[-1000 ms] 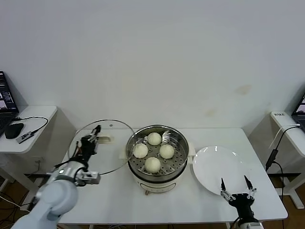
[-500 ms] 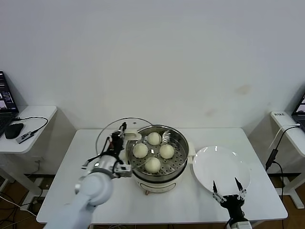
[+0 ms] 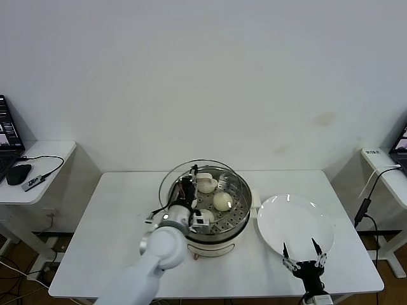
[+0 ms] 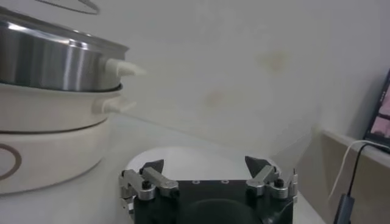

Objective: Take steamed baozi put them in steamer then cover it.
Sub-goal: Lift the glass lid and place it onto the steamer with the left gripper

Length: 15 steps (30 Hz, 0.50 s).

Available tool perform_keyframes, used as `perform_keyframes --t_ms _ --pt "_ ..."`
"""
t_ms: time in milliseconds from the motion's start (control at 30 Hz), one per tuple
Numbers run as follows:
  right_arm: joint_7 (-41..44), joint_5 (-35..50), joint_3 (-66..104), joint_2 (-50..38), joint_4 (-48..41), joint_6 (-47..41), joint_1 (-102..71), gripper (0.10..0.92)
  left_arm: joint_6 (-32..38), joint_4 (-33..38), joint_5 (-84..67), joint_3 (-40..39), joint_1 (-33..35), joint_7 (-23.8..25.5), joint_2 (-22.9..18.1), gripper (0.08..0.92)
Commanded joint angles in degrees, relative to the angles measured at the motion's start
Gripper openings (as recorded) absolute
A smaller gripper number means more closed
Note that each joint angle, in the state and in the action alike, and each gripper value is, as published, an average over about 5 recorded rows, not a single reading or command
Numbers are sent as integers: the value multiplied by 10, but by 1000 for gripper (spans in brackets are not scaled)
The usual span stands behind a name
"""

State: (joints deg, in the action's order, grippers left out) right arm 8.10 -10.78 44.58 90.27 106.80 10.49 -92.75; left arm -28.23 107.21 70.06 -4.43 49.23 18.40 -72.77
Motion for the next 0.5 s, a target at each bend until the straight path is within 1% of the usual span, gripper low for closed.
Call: perform_keyframes --t_ms 33,500 --pt "-1 -3 -2 1 -4 1 2 823 2 -38 57 -25 -9 6 -64 152" --pt "-3 -3 -2 1 -7 5 -3 823 16 -48 80 -12 8 6 -60 152"
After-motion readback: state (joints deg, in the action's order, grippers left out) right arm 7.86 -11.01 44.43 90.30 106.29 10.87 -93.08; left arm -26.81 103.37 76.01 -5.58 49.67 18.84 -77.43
